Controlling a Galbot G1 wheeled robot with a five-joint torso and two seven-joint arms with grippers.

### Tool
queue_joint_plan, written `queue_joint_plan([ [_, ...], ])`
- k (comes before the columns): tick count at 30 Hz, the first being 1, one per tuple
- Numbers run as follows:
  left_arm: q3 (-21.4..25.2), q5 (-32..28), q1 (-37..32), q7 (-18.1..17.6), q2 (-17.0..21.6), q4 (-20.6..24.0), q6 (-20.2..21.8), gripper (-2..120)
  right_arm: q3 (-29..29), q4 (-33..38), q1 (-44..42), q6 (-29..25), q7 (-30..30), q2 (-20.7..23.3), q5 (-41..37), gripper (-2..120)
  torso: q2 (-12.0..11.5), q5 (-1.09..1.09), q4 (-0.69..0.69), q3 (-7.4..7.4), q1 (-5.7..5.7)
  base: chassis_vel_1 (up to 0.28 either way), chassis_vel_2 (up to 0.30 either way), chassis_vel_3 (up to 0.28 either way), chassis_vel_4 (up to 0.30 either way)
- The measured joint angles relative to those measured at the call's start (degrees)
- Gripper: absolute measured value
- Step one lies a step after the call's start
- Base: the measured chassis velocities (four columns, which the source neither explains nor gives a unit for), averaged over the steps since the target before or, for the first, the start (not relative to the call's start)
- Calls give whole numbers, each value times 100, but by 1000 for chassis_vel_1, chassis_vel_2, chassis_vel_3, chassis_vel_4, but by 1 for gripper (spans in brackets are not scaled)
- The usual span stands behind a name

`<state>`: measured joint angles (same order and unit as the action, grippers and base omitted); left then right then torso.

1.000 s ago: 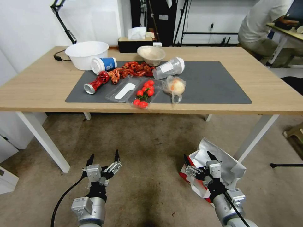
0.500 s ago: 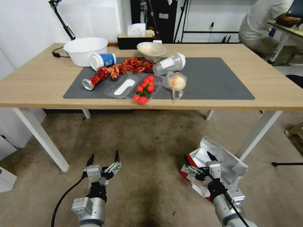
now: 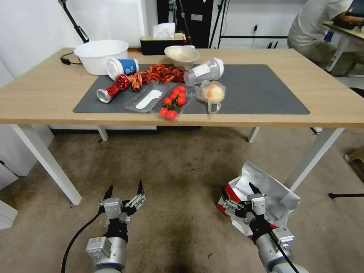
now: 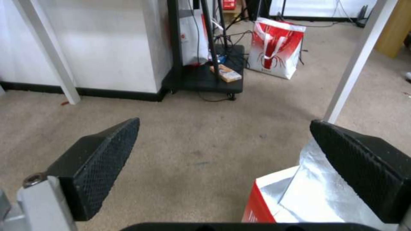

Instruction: Pick up the food delivery bag from the floor and place it on the table.

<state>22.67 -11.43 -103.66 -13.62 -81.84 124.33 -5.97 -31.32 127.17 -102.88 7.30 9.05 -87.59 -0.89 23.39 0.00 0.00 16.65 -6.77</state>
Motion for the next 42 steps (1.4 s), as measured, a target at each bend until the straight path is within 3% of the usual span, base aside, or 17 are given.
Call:
queue_joint_plan([
  [42,-5,62,-124,25,30,94,-125,100,-48,97,-185,-124,44,-32,-1,100,-928,0,0,-650,280,0,0,0,0],
])
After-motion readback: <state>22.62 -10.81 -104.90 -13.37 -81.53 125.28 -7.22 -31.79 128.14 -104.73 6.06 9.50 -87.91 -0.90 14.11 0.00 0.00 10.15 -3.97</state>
